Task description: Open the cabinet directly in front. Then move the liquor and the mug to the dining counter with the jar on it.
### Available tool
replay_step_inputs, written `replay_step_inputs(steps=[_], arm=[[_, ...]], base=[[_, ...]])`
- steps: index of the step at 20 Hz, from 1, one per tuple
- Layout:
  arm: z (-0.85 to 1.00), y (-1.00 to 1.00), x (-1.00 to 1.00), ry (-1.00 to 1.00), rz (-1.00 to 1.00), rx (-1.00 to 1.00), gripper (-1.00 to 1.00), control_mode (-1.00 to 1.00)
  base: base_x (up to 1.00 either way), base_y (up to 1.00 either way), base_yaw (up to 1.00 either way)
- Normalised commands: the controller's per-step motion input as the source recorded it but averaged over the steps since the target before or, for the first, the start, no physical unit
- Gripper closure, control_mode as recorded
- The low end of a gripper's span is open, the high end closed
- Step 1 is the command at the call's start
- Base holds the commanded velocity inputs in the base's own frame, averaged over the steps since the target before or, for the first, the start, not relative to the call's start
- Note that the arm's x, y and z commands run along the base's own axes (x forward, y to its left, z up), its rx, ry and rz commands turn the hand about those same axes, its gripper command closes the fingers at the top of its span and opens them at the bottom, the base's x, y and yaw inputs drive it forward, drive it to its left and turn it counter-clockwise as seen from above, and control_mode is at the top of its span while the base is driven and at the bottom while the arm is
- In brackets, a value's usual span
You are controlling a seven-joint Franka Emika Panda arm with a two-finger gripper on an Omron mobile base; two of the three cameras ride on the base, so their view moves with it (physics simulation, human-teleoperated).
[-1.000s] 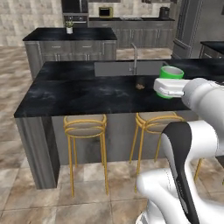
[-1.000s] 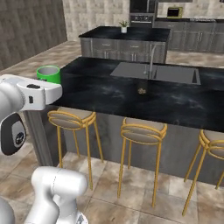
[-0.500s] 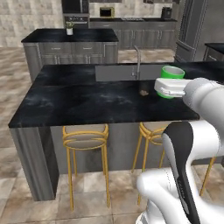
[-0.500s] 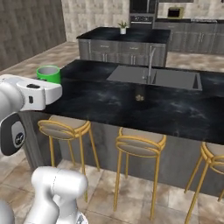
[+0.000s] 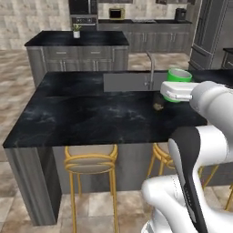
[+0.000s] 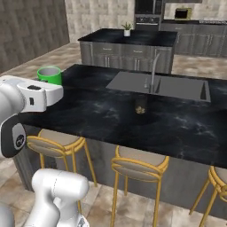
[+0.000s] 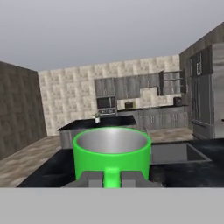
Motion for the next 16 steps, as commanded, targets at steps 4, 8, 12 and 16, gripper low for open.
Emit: replay_step_inputs(steps=[4,8,12,16], arm=[[0.0,0.0,0.0,0.0,0.0,0.0,1.0,1.0],[0.0,0.0,0.0,0.0,0.0,0.0,1.0,1.0],[0.0,0.0,0.0,0.0,0.0,0.0,1.0,1.0],[0.0,0.0,0.0,0.0,0.0,0.0,1.0,1.0]], base=[[0.58,0.0,0.13],[0.47,0.03,0.07],[0.15,0.31,0.0],[0.13,0.45,0.0]])
